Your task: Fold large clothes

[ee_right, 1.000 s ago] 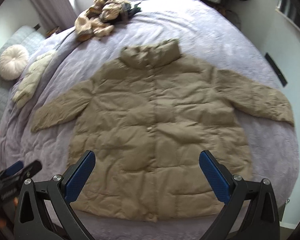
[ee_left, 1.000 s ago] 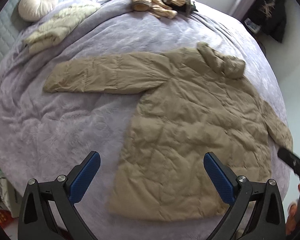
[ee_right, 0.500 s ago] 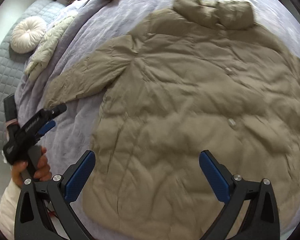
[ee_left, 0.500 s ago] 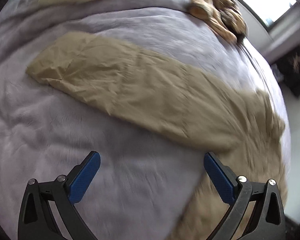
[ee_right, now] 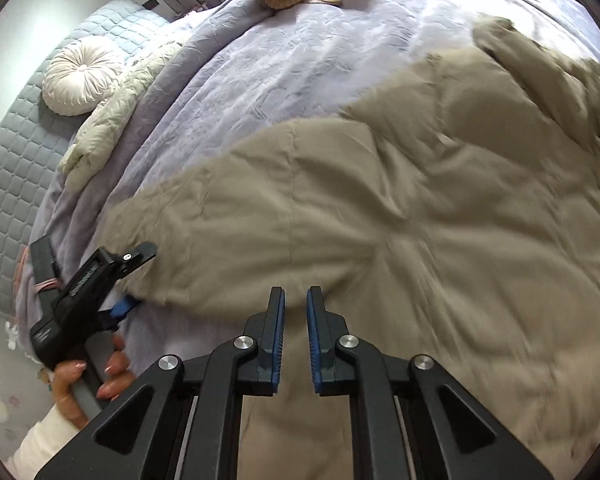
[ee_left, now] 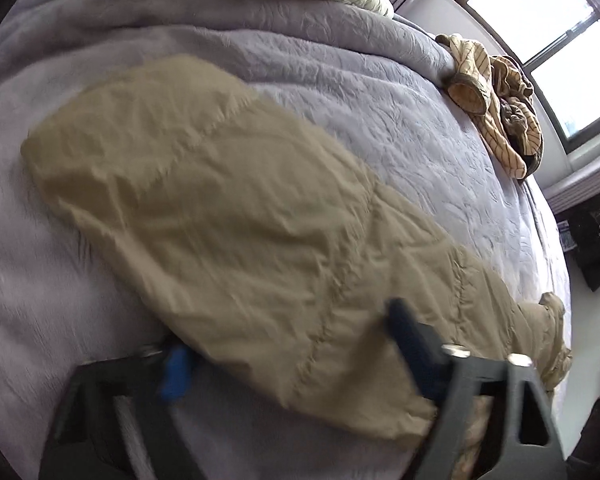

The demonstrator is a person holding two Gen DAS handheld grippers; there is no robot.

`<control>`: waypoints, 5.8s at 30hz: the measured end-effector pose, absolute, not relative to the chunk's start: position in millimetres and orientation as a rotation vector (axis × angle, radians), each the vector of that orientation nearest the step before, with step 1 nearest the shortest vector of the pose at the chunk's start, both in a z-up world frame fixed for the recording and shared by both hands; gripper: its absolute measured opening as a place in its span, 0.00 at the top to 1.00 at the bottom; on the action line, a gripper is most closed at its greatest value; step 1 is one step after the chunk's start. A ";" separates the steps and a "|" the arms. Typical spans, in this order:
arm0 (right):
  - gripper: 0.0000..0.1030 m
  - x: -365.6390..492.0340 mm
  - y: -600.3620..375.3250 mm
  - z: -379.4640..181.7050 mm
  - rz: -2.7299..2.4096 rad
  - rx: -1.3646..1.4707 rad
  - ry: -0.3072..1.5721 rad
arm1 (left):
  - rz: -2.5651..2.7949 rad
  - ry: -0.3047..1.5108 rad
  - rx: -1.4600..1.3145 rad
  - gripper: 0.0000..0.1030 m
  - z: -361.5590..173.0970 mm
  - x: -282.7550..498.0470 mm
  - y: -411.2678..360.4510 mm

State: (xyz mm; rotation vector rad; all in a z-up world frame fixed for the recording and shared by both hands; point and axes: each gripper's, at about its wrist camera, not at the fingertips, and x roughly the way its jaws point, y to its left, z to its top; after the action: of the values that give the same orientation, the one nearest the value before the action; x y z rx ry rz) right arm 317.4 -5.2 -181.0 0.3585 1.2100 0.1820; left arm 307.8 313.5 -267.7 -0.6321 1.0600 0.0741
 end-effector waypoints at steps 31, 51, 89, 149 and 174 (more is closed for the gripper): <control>0.89 213.0 -195.0 -143.0 -0.082 0.559 1.077 | -0.735 0.912 0.070 0.92 -149.1 271.8 -92.6; 0.19 187.3 -215.0 -119.4 -0.040 0.365 1.051 | -0.339 0.937 0.198 0.09 -164.2 239.6 16.0; 0.58 181.3 -277.2 -194.4 -0.136 1.098 1.022 | -0.117 1.062 0.000 0.09 -209.2 367.3 73.7; 0.00 73.2 -384.6 -135.8 -0.214 0.956 0.991 | -0.403 1.140 0.126 0.00 -117.4 191.3 -104.7; 0.00 -20.7 -582.9 -202.2 -0.479 1.470 0.656 | -0.471 1.231 0.165 0.00 -108.1 170.5 -208.4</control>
State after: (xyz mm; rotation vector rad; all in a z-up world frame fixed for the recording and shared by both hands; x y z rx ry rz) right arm -20.7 -582.9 -202.2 1.4699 0.6562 -0.4786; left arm 170.5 -208.4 -108.1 0.1654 1.2306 -0.4714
